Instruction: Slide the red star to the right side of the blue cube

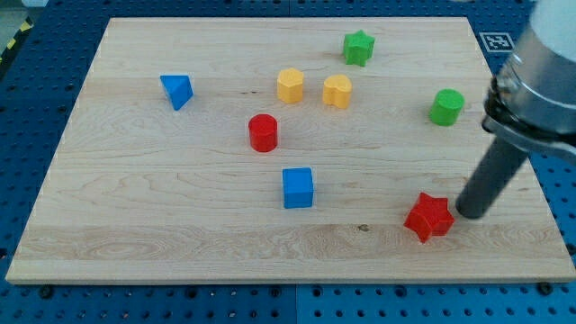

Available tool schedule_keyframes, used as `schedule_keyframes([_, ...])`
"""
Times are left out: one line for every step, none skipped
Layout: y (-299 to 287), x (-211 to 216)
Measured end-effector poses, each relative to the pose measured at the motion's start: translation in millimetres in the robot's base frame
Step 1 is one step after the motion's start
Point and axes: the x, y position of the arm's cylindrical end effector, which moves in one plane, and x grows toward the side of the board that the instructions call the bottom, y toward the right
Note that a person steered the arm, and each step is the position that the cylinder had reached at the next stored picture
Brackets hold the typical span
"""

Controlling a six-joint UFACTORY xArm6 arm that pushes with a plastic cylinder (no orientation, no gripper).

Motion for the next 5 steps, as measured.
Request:
schedule_keyframes([-10.2, 44.7])
schedule_keyframes([-35.1, 53.9])
schedule_keyframes([-35.2, 53.9])
schedule_keyframes([-35.2, 47.7])
schedule_keyframes([-35.1, 34.4])
